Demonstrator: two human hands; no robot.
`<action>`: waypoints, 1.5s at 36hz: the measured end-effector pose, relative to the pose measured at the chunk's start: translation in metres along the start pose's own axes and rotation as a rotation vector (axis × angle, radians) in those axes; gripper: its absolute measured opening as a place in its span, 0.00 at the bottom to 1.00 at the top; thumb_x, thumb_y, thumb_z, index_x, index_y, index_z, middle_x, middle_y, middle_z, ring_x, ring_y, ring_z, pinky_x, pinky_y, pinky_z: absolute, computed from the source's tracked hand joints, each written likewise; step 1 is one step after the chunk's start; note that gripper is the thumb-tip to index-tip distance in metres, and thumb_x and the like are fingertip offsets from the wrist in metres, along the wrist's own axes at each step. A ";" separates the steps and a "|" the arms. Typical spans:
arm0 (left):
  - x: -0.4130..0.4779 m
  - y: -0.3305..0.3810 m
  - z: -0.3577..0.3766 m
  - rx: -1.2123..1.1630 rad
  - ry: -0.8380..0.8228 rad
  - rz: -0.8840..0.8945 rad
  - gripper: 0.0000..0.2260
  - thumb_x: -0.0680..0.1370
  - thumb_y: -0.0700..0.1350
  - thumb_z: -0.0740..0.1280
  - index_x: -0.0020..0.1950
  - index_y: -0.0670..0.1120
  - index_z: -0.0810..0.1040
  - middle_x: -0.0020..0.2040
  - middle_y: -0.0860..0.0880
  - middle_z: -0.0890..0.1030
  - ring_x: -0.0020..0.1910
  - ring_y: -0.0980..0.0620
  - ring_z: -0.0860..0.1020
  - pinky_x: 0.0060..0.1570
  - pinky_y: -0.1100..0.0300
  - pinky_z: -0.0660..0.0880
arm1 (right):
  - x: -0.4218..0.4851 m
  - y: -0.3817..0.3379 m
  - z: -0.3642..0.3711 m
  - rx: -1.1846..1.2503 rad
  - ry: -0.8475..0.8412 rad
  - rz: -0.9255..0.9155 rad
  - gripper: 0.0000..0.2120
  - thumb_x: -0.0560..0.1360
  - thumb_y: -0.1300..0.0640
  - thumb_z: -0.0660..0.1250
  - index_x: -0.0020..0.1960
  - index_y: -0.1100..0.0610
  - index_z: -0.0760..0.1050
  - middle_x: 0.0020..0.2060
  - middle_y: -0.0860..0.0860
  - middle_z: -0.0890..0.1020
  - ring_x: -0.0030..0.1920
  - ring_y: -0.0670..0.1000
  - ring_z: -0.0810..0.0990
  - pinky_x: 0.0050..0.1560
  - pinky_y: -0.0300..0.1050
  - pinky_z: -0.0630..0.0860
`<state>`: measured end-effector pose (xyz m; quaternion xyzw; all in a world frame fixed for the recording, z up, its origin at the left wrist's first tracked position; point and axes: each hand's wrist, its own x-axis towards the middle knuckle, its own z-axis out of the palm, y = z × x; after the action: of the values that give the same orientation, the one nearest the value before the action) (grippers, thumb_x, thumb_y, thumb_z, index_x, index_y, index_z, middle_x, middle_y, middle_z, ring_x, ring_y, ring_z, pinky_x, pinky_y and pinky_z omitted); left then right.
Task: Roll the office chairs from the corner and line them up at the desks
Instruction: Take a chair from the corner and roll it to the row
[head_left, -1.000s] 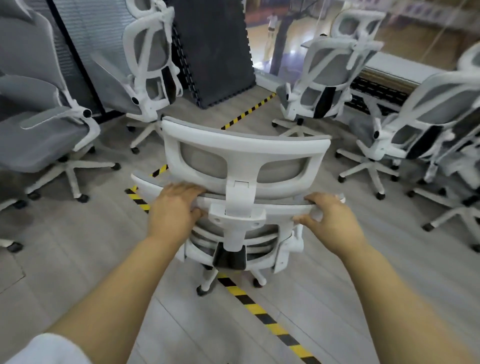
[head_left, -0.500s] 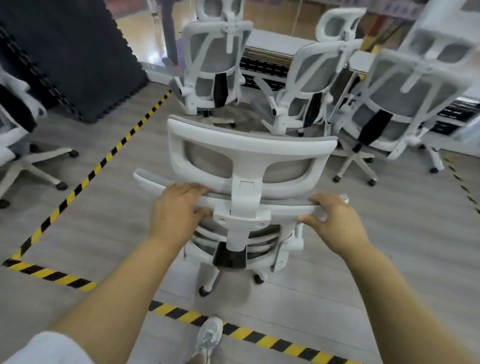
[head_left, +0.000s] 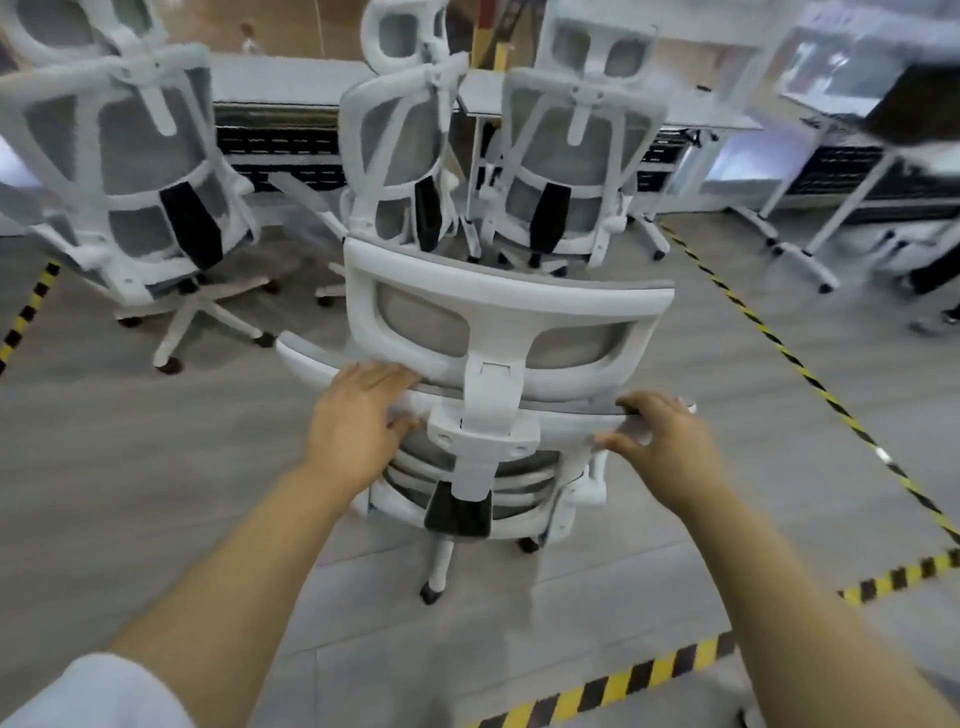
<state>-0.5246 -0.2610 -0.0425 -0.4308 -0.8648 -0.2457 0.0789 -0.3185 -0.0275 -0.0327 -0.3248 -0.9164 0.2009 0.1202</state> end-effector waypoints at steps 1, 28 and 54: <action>0.013 0.004 0.005 -0.003 -0.008 0.021 0.21 0.62 0.39 0.78 0.54 0.44 0.81 0.51 0.45 0.83 0.51 0.43 0.79 0.53 0.52 0.73 | 0.007 0.006 -0.003 0.002 0.007 0.019 0.24 0.68 0.46 0.73 0.59 0.57 0.76 0.54 0.51 0.79 0.55 0.53 0.73 0.51 0.42 0.66; 0.344 0.182 0.215 -0.134 -0.076 0.336 0.18 0.70 0.44 0.73 0.59 0.44 0.79 0.57 0.45 0.80 0.58 0.55 0.64 0.63 0.59 0.60 | 0.223 0.266 -0.109 -0.050 0.185 0.264 0.26 0.67 0.45 0.73 0.60 0.58 0.76 0.58 0.51 0.78 0.59 0.54 0.71 0.59 0.47 0.68; 0.673 0.392 0.424 -0.215 -0.306 0.640 0.23 0.73 0.56 0.57 0.59 0.43 0.79 0.57 0.45 0.81 0.57 0.45 0.77 0.62 0.63 0.58 | 0.438 0.505 -0.220 -0.199 0.328 0.477 0.17 0.68 0.59 0.75 0.54 0.65 0.79 0.48 0.61 0.81 0.49 0.63 0.78 0.42 0.45 0.68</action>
<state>-0.6004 0.6222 -0.0361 -0.7170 -0.6573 -0.2306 -0.0241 -0.2983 0.6758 -0.0229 -0.5689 -0.7979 0.0777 0.1836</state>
